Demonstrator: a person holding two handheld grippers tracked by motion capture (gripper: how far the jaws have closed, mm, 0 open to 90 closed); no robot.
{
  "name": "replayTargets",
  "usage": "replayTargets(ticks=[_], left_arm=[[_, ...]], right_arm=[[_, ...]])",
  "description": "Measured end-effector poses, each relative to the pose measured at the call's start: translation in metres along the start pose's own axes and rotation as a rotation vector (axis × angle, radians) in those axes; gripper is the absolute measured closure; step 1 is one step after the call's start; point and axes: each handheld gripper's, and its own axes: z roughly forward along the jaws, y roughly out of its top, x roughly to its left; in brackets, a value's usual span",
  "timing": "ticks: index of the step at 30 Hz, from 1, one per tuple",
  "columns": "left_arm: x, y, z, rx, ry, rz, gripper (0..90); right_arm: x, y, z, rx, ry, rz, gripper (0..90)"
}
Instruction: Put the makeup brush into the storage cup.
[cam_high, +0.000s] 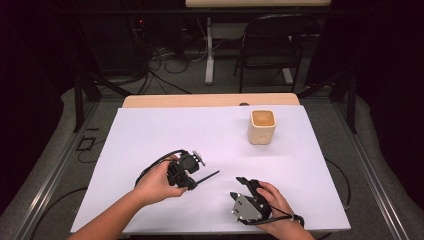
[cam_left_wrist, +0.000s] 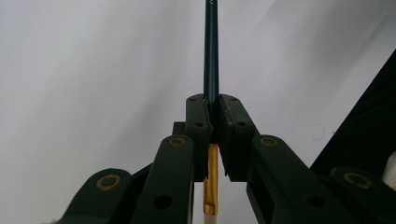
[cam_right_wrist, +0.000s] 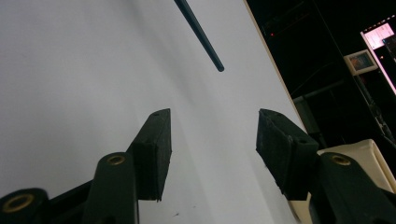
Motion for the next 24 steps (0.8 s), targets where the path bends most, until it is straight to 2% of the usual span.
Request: replayTargets(ticks=[13,15,16,17,18,24], left_arm=[[0.003,-0.002,-0.004,-0.005,0.003,-0.007,83.0],[0.004,-0.002,-0.005,-0.005,0.004,-0.004,83.0],[0.005,-0.003,-0.005,-0.005,0.004,-0.003,83.0],[0.005,-0.003,-0.005,-0.006,0.004,-0.006,82.9],[0.005,-0.003,-0.006,-0.009,0.003,-0.007,82.9],[0.005,-0.004,-0.006,-0.008,0.001,-0.008,83.0]], right_arm=[[-0.01,0.026,0.017,-0.03,0.027,-0.152,50.3],[-0.01,0.028,0.02,-0.024,0.025,-0.17,51.5],[-0.011,0.03,0.021,-0.012,0.025,-0.198,52.1],[-0.01,0.031,0.021,-0.01,0.023,-0.196,52.6],[-0.01,0.033,0.023,-0.011,0.015,-0.224,53.6],[-0.008,0.038,0.025,-0.017,-0.01,-0.266,55.4]])
